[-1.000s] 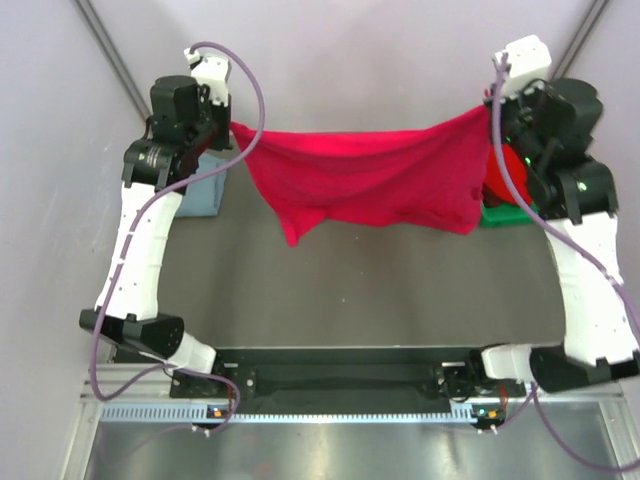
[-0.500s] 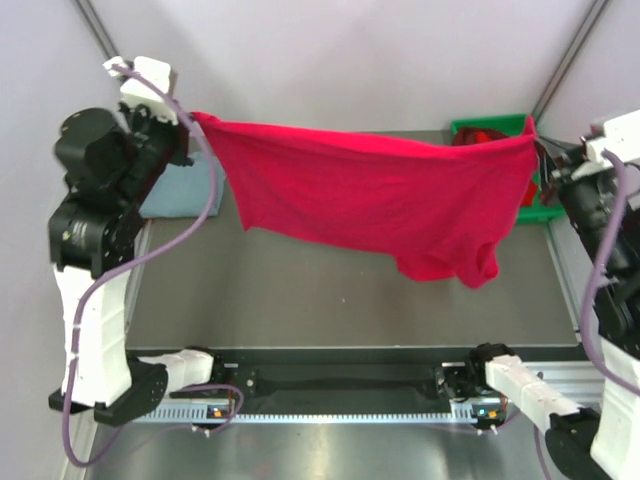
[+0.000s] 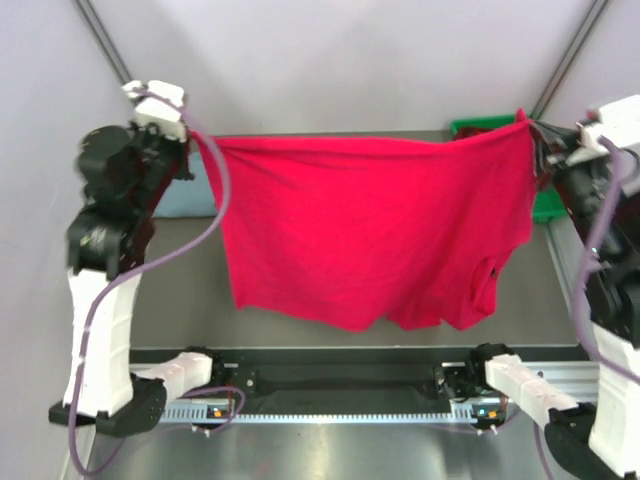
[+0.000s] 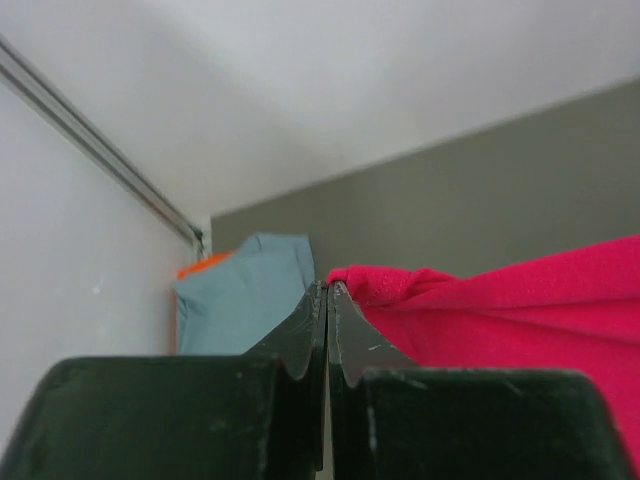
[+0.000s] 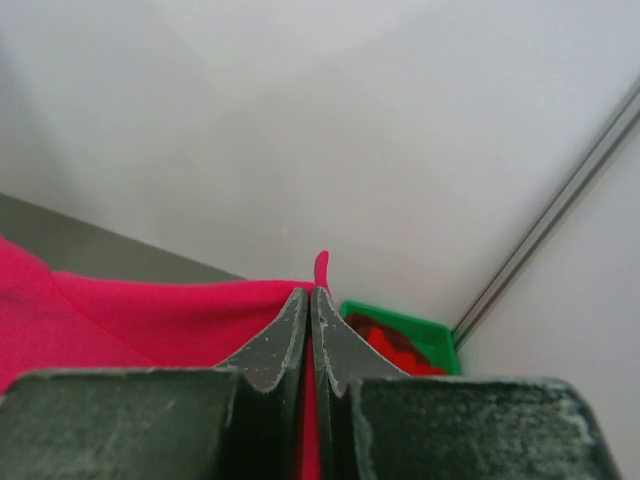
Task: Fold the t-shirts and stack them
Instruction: Flatten the tshirt out
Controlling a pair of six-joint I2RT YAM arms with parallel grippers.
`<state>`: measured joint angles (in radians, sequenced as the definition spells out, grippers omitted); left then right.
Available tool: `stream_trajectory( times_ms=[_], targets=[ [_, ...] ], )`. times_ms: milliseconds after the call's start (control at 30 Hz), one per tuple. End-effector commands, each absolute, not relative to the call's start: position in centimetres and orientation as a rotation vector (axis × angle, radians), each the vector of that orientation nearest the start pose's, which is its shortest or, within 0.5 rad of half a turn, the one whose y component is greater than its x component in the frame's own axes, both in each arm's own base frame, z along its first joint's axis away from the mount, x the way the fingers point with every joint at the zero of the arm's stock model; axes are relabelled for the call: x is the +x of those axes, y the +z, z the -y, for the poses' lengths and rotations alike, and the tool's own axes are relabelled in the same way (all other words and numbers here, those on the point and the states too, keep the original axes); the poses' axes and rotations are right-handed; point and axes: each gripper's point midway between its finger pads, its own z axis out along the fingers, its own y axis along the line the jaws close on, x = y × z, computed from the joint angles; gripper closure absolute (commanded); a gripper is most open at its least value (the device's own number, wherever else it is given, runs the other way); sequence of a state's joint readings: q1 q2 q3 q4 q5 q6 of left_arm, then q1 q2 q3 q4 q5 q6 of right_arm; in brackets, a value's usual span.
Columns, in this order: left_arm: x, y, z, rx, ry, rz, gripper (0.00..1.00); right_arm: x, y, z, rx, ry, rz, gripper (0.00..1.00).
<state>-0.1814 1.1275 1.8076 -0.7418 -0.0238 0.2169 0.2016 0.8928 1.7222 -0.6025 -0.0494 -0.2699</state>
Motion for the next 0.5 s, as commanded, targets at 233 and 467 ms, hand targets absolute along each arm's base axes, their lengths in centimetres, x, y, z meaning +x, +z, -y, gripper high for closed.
stream_trajectory(
  times_ms=[233, 467],
  targets=[
    [44.1, 32.2, 4.2, 0.486, 0.215, -1.875, 1.00, 38.1, 44.7, -6.8, -0.456, -0.077, -1.542, 1.00],
    [52.9, 24.6, 2.7, 0.506, 0.234, -2.001, 1.00, 48.7, 32.8, -9.2, -0.545, -0.059, -1.764, 1.00]
  ],
)
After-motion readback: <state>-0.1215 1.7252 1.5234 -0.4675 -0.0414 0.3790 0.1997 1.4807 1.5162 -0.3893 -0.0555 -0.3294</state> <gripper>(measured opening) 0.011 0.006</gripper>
